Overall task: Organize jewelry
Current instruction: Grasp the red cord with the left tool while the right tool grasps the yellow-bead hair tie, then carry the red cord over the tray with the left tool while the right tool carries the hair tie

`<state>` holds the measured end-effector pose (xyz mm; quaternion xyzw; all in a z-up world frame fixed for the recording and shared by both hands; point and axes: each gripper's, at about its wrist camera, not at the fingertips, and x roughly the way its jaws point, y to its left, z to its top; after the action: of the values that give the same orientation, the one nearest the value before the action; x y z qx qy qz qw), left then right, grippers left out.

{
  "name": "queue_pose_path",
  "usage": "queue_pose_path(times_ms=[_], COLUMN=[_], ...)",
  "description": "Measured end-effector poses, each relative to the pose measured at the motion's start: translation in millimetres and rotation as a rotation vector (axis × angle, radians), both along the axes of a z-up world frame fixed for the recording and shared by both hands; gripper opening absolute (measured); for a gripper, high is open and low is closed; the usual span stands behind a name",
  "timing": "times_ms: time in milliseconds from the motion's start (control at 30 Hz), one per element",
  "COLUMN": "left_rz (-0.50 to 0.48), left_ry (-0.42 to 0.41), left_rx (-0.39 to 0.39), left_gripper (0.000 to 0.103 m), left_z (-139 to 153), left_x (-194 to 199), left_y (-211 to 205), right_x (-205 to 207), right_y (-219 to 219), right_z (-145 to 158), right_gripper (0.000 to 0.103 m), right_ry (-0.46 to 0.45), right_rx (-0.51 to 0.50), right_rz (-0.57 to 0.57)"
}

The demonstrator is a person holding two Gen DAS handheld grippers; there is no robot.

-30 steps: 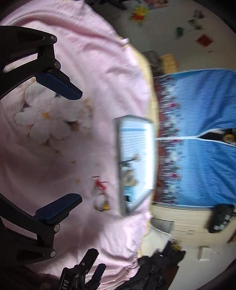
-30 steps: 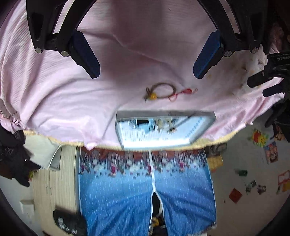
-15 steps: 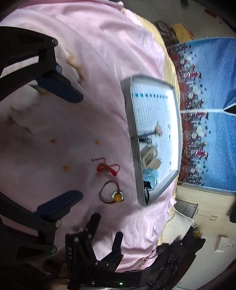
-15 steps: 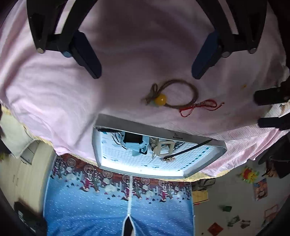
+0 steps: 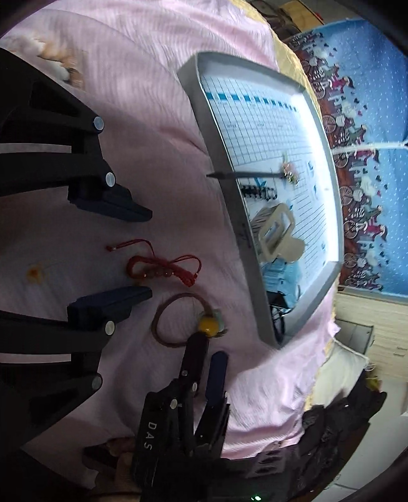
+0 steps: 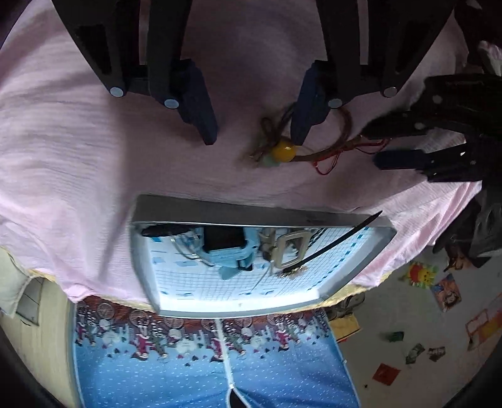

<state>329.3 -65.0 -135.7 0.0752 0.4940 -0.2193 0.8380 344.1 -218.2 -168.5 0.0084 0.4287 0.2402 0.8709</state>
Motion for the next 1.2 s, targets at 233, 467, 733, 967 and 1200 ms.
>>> queue_pose_path(times_ms=[233,467,733,967,1200], left_rz=[0.002,0.015,-0.002,0.004,0.041], left_ry=[0.009,-0.029,-0.051,-0.135,-0.204], left_rx=[0.051,0.046,0.096,0.102,0.066], left_gripper=[0.037,0.037,0.007,0.005,0.005], left_z=[-19,-24,-25,-14,15], left_x=[10,8,3,-17,-27], left_y=[-11,-15,-27,-30,-11], right_x=[6,8,6,-1,-10], right_y=[8,3,1,-4,-7], right_z=[-4,-9,-6,8,26], right_gripper=[0.04,0.028,0.02,0.007,0.007], right_ry=[0.0,0.012,-0.005,-0.069,-0.141], right_rx=[-0.029,-0.007,0.023,0.094,0.148], right_rz=[0.021,-0.011,-0.023,-0.03,-0.049])
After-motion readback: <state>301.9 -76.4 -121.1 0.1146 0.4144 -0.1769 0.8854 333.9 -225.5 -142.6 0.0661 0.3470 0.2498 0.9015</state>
